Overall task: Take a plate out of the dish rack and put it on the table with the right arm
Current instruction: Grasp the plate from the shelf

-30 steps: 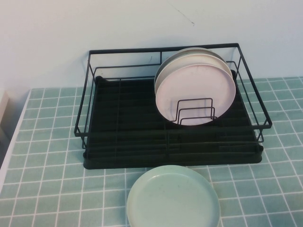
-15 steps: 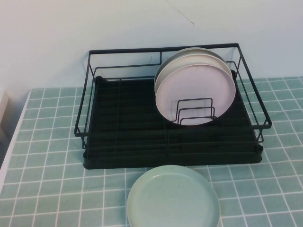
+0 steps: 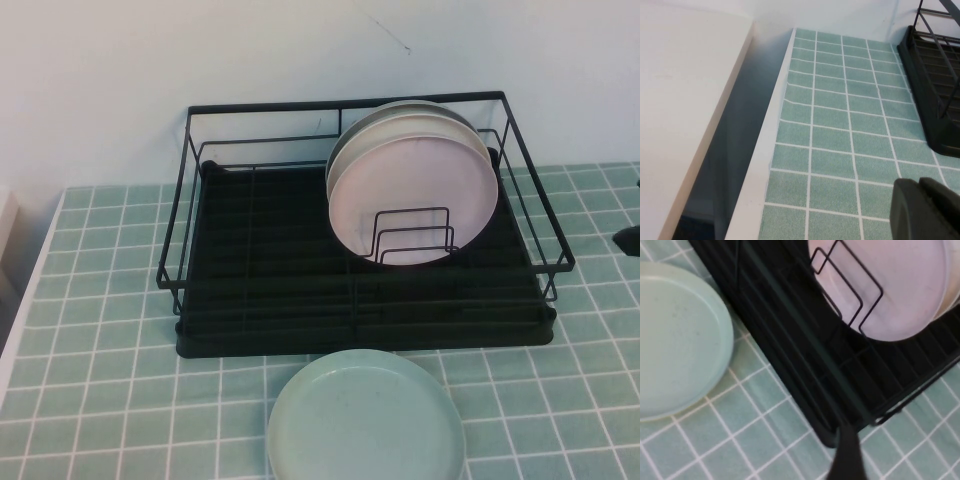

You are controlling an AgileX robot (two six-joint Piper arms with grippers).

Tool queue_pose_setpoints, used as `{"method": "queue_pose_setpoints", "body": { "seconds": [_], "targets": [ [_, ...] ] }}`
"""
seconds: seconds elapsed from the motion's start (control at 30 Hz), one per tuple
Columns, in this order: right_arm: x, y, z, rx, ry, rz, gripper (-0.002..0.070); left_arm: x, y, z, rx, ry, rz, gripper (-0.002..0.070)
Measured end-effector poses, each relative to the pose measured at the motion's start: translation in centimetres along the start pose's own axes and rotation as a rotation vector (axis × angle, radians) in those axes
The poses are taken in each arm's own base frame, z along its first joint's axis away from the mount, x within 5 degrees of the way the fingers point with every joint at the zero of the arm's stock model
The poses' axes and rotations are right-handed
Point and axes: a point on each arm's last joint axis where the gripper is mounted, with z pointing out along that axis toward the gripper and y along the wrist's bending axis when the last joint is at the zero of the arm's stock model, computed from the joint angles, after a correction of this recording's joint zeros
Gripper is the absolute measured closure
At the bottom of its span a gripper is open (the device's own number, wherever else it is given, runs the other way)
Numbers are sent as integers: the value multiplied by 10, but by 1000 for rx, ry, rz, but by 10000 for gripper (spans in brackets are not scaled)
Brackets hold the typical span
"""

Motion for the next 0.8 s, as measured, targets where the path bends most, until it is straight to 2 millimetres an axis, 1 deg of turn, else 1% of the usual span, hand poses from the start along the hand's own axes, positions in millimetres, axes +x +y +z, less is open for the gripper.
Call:
{"method": "queue_pose_setpoints", "body": {
  "seconds": [0.03,0.1,0.23,0.3,0.37,0.5,0.57,0.67,0.8],
  "targets": [
    [-3,-6,5,-12,3,-21,192,0,0,0,0,0,0,678],
    [-8,-18,12,-20,5,-61,171,0,0,0,0,0,0,678],
    [-26,-42,19,11,-61,-107,182,0,0,0,0,0,0,678],
    [-33,-51,27,16,-94,-116,192,0,0,0,0,0,0,678],
    [-38,-59,39,18,-112,-133,196,0,0,0,0,0,0,678],
    [-52,-66,66,13,-128,-190,198,0,0,0,0,0,0,678],
    [-62,-66,78,22,-143,-254,198,0,0,0,0,0,0,678],
    [-76,-67,91,45,-167,-302,198,0,0,0,0,0,0,678],
    [-84,-70,110,43,-180,-315,198,0,0,0,0,0,0,678]
  ]
}}
